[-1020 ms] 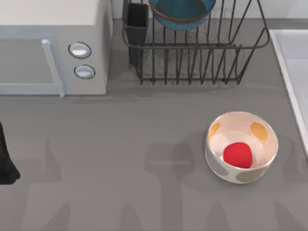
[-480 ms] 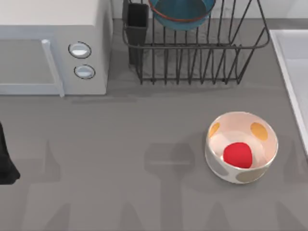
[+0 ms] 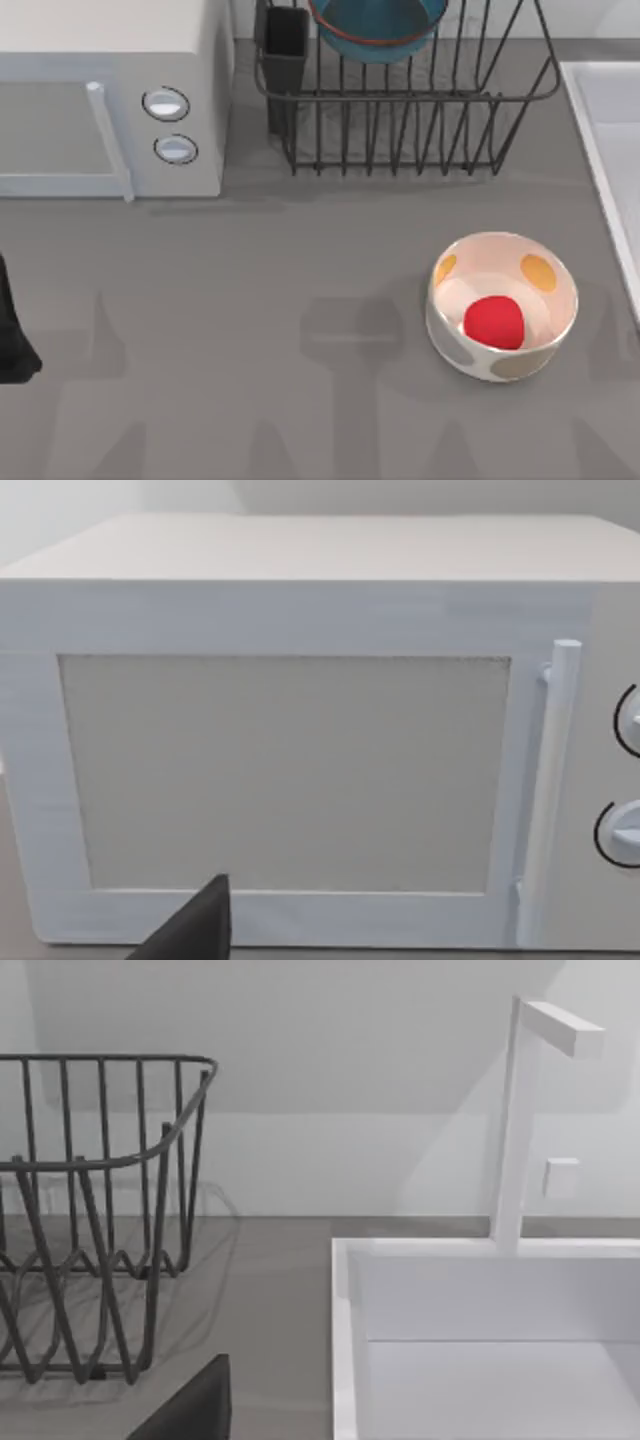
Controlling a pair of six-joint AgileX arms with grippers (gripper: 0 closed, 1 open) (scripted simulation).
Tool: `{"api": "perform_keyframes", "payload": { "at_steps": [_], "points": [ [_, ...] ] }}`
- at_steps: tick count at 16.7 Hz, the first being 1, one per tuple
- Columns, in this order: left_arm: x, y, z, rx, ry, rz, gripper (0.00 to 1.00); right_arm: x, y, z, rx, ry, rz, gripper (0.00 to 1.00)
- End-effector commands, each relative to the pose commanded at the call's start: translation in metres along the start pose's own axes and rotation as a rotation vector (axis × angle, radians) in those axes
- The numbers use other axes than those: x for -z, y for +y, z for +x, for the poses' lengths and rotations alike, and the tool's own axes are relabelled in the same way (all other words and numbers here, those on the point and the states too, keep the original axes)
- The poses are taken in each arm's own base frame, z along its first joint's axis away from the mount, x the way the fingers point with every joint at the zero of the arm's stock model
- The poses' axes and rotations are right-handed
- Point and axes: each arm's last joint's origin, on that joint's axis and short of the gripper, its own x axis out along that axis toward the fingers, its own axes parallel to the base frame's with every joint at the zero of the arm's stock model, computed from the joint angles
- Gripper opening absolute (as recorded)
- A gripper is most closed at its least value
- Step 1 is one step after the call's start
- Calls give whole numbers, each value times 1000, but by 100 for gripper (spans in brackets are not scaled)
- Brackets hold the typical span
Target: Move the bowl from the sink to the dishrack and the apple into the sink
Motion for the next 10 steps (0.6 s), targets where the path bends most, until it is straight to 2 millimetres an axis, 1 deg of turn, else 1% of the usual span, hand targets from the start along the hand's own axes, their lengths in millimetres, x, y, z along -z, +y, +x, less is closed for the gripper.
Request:
{"api": "perform_keyframes", "payload": {
  "at_steps": [3,5,8,10],
  "points": [
    [0,0,0,0,0,0,100,0,0,0,0,0,0,100],
    [0,0,0,0,0,0,100,-6,1,0,-11,23,10,100],
    [0,0,0,0,0,0,100,-27,6,3,-54,120,46,100],
    [0,0,0,0,0,0,100,-45,12,10,-92,236,77,100]
  ]
}}
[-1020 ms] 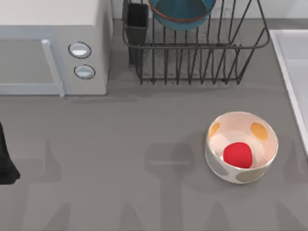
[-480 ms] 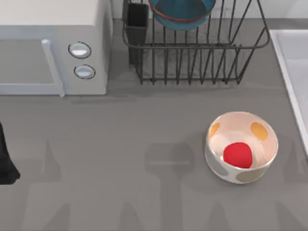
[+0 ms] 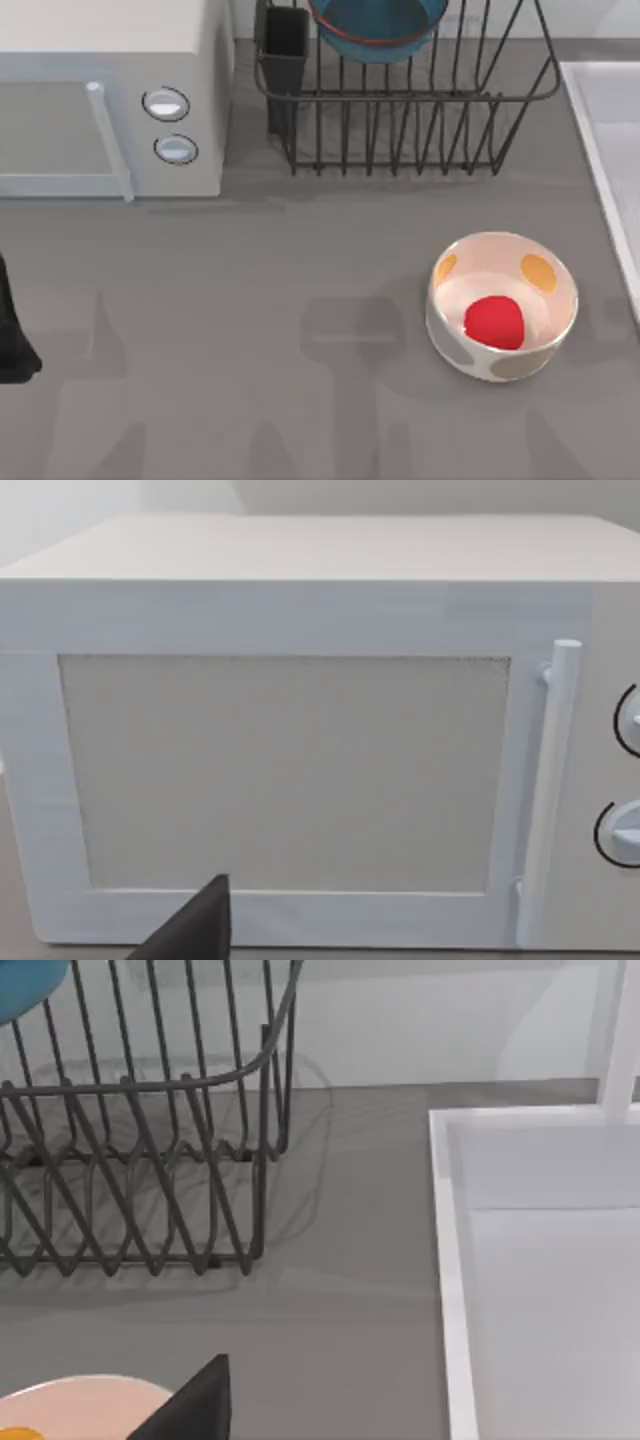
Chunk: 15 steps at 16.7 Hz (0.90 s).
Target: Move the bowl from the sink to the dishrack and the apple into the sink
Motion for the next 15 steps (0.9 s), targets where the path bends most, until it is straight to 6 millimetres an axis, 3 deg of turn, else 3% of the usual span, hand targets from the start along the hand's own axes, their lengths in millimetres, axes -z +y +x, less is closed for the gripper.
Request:
{"api": "perform_keyframes", "payload": {
  "at_steps": [3,8,11,15],
  "points": [
    [0,0,0,0,0,0,100,-27,14,20,-44,254,48,100],
    [0,0,0,0,0,0,100,-53,52,82,-43,730,90,100],
    [0,0,0,0,0,0,100,-56,80,120,-6,960,86,100],
    [0,0,0,0,0,0,100,-41,117,164,70,1201,54,100]
  ]
}}
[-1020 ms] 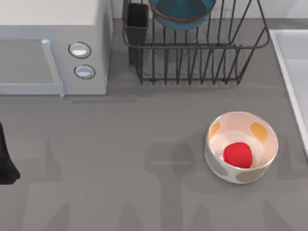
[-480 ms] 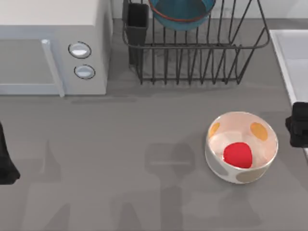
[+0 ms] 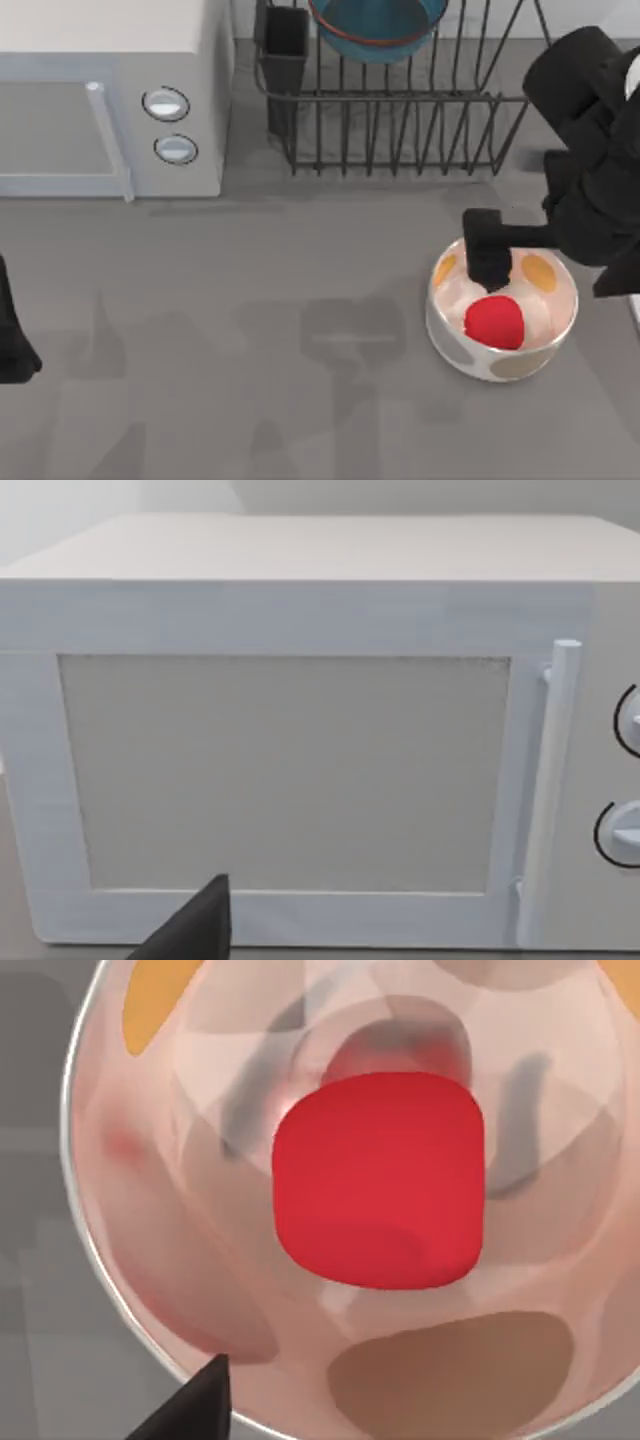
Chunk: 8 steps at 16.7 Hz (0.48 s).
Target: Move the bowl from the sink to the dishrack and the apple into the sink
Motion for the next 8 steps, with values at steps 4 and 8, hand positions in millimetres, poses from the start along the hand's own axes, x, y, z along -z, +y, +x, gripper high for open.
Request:
{"api": "perform_keyframes", "payload": {
  "at_steps": [4,8],
  "points": [
    [0,0,0,0,0,0,100,-15,25,20,63,115,5,100],
    [0,0,0,0,0,0,100,-17,29,23,73,130,5,100]
  ]
}}
